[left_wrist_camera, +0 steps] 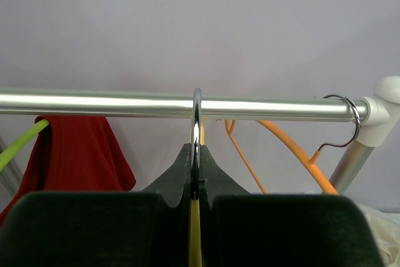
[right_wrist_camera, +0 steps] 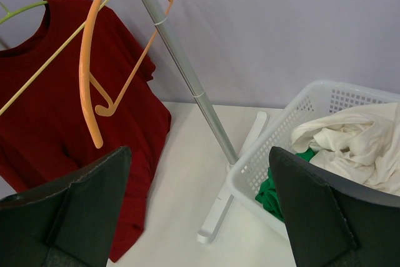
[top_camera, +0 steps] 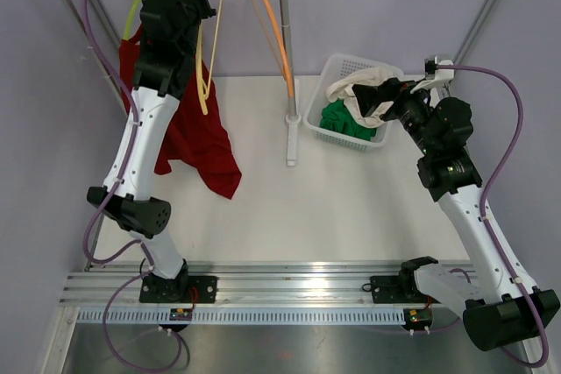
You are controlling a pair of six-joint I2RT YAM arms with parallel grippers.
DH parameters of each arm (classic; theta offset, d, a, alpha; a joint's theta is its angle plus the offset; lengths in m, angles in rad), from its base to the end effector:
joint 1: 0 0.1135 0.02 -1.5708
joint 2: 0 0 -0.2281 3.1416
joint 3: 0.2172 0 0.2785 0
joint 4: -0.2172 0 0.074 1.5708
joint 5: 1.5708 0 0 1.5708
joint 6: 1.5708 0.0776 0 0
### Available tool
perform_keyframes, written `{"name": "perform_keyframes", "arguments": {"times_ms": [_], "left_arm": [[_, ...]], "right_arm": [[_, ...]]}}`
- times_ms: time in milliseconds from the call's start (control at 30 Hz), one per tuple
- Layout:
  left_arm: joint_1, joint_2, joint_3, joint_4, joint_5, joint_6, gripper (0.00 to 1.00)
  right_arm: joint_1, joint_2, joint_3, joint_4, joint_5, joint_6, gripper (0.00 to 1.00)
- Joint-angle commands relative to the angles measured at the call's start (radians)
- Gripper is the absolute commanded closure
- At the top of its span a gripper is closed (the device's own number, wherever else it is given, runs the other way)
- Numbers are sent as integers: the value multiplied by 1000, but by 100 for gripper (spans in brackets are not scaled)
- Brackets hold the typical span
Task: Remove the t-shirt from the hanger
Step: Hang the hanger back to the clothesline with the left arm
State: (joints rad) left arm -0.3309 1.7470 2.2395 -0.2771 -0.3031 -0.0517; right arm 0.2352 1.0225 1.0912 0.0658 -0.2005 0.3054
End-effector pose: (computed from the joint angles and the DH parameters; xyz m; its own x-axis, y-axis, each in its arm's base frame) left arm 0.4008 -0.1132 0.5512 0.2001 -0.1209 -0.9723 0.0447 0.9925 -0.1142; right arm 0.3047 0.0889 0.4068 -0.0020 0.3025 -0.9531 -0.4400 0.8556 0.2725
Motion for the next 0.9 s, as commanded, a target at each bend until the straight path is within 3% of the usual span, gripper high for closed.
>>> {"name": "perform_keyframes", "arguments": {"times_ms": [0,867], "left_arm": [[13,37,94,85,7,13,100],[50,195,192,196,167,-95,100]], "right_arm": [[3,-15,-10,40,4,-19,1],[4,-94,-53,48,4,-34,0]]}}
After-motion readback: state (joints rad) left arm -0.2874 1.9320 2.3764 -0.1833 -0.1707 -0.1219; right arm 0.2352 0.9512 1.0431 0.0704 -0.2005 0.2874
